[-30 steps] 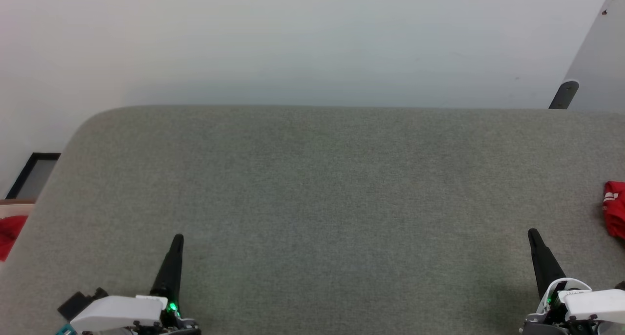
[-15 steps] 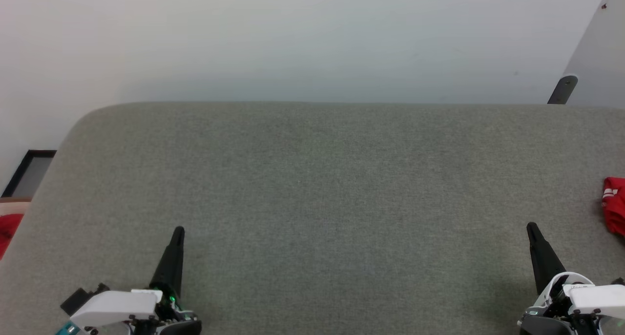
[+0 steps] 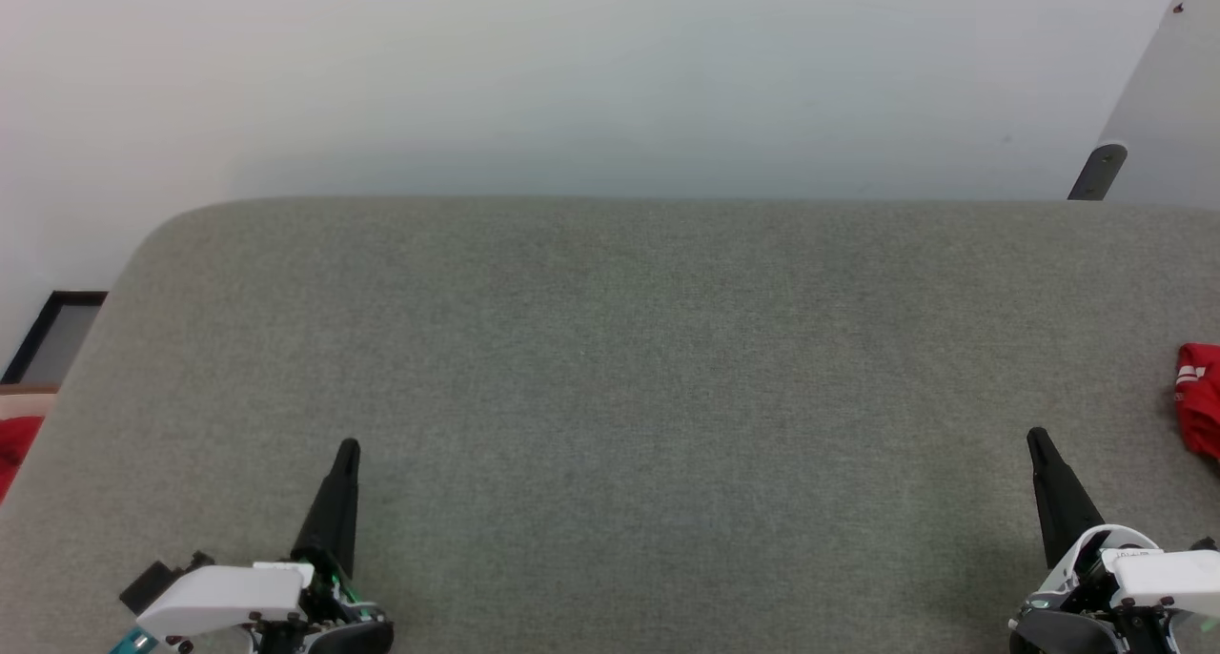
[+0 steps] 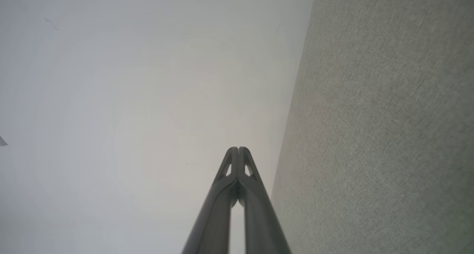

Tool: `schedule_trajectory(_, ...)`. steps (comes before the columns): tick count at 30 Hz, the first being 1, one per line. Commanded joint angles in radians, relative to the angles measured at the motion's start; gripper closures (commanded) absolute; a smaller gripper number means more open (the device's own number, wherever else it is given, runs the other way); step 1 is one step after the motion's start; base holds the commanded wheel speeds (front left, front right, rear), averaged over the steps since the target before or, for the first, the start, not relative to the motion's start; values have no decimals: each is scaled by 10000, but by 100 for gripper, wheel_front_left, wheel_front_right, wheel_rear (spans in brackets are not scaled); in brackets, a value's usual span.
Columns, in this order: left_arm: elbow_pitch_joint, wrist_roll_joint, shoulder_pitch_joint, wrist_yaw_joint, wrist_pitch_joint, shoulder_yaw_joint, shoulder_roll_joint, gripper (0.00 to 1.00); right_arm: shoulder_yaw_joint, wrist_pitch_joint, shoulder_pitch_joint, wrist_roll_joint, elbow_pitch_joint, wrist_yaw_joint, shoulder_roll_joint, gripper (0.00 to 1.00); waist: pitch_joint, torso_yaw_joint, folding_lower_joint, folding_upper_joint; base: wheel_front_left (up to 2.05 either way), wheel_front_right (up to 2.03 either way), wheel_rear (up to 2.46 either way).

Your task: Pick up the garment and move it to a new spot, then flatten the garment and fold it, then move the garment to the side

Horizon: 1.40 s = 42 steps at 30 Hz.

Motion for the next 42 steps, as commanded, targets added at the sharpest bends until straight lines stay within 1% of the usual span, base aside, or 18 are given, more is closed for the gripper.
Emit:
schedule_trajectory(1, 10, -29, -106, -62, 20, 26, -8, 100, -1, 12, -35, 44, 2, 4, 38, 100, 0, 0, 0, 0, 0, 0, 0)
schedule_trajectory(42, 7, -32, -104, -62, 17, 24, -6, 100, 2, 9, -35, 46, 2, 4, 38, 100, 0, 0, 0, 0, 0, 0, 0)
